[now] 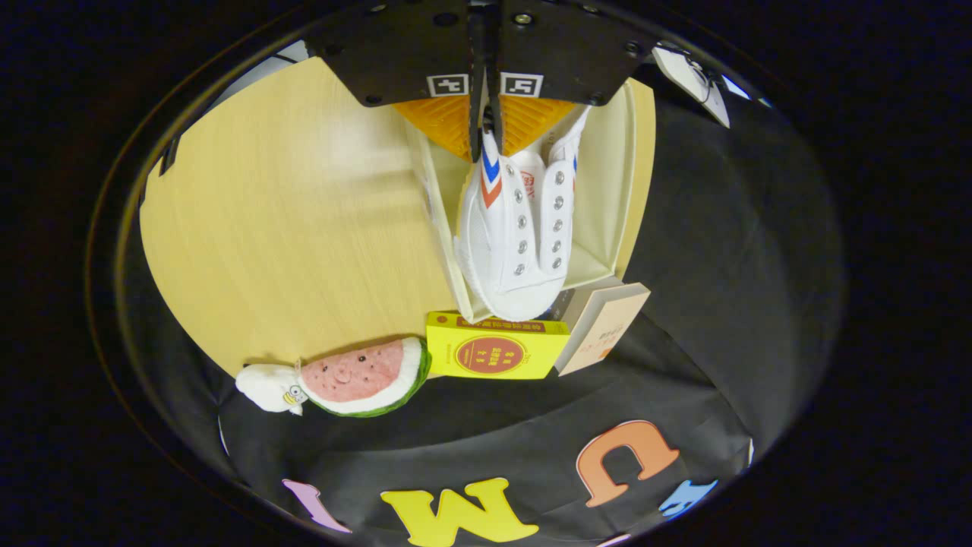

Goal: Open the storage box then place both shoes into the box .Put the left shoe in first, then the right shoe, with the right side of both shoes facing outward in a uniform manner.

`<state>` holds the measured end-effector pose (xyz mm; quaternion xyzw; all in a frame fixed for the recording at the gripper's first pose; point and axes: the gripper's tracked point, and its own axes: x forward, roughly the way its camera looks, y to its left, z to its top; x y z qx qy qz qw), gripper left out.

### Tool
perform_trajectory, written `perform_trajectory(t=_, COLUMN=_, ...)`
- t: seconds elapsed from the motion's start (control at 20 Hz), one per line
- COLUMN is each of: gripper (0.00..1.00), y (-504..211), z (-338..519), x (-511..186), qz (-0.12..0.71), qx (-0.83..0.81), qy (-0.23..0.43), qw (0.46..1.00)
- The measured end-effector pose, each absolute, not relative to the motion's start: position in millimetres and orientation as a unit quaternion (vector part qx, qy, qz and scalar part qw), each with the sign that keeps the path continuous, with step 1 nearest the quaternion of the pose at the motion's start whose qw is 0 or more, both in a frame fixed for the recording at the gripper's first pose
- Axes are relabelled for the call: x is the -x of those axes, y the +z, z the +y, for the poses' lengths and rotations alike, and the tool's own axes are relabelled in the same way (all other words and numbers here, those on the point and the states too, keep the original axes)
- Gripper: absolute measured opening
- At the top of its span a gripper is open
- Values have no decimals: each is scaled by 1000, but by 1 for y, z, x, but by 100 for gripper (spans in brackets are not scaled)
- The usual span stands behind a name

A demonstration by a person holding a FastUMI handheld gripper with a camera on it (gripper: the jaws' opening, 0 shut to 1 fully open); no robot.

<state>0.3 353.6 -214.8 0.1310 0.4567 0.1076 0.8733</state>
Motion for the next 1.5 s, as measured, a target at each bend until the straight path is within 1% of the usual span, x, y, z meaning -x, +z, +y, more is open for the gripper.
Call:
perform_trajectory(t=0.2, gripper=0, y=-215, z=356, x=-4, qz=458, qx=-124, qy=111, qw=873)
perform_trajectory(t=0.25, gripper=2, y=-217, z=357, x=-4, qz=458, qx=-121, qy=116, qw=873)
perform_trajectory(t=0.3, gripper=8, y=-217, z=360, x=-1, qz=457, qx=-119, qy=130, qw=872)
perform_trajectory(t=0.35, gripper=28, y=-219, z=364, x=0, qz=458, qx=-113, qy=141, qw=870)
perform_trajectory(t=0.45, gripper=61, y=-207, z=370, x=4, qz=437, qx=-108, qy=161, qw=878)
perform_trajectory(t=0.55, gripper=95, y=-195, z=361, x=3, qz=408, qx=-75, qy=158, qw=896)
perform_trajectory(t=0.6, gripper=96, y=-188, z=358, x=4, qz=394, qx=-66, qy=158, qw=903)
perform_trajectory(t=0.95, gripper=96, y=-125, z=296, x=7, qz=292, qx=-21, qy=130, qw=947)
perform_trajectory(t=1.25, gripper=96, y=-52, z=220, x=9, qz=194, qx=12, qy=80, qw=978)
perform_trajectory(t=1.35, gripper=96, y=-24, z=196, x=12, qz=157, qx=7, qy=59, qw=986)
perform_trajectory(t=1.5, gripper=96, y=3, z=171, x=18, qz=125, qx=-15, qy=42, qw=991)
